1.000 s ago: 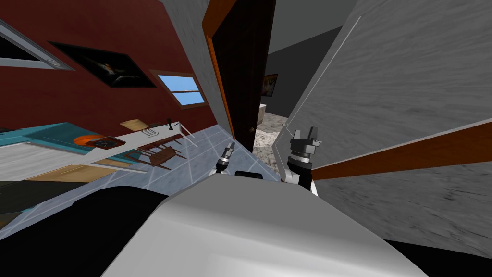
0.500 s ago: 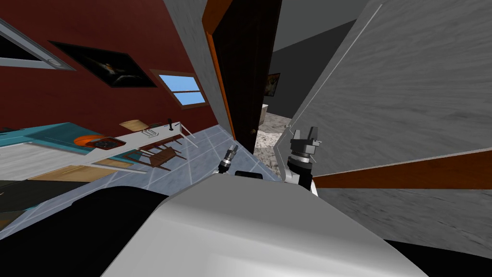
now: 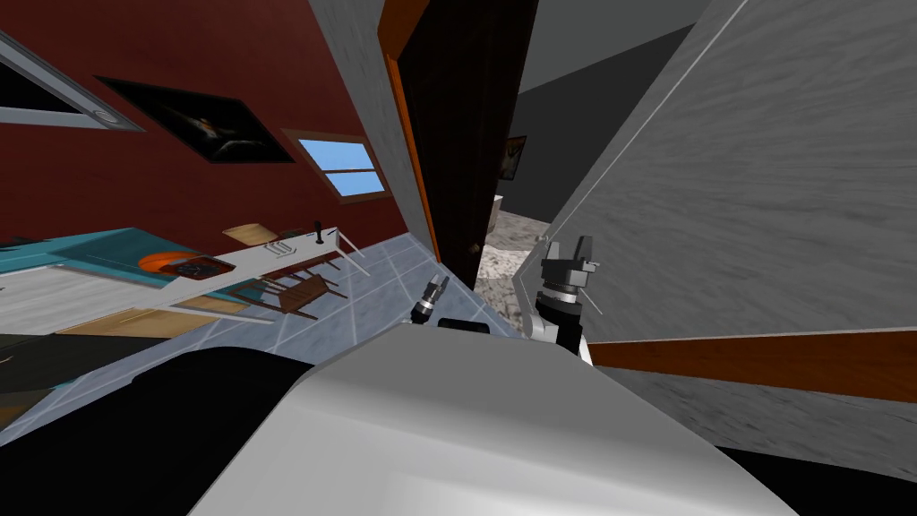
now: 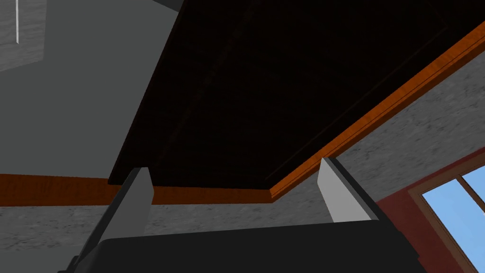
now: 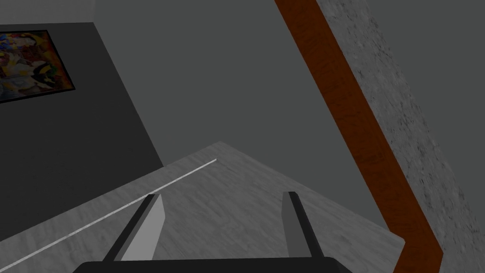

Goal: Push the door open

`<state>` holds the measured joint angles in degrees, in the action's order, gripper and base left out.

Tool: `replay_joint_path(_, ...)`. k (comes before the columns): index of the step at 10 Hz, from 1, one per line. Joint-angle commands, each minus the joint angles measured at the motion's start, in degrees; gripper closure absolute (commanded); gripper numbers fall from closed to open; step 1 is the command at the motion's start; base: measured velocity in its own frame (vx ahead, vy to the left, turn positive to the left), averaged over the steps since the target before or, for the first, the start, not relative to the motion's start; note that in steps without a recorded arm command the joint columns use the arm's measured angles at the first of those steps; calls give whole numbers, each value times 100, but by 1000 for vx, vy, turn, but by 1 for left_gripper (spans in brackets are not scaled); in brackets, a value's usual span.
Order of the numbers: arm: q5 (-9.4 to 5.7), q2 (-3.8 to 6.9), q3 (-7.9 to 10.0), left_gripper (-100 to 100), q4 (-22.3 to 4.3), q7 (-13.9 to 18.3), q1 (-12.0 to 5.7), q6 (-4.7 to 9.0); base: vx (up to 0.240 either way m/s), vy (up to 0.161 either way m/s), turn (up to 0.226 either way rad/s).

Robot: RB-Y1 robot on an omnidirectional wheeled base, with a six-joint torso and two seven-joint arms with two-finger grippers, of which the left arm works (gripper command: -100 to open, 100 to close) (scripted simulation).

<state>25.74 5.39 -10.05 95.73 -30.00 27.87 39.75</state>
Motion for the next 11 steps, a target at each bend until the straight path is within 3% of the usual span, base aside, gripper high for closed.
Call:
replay_joint_path(1,106,11,-65,-100,-94,-172,2,40,103,33,31)
replay_joint_path(11,701,-20,-387,-100,-981,-1198,-88,469,104,25,32)
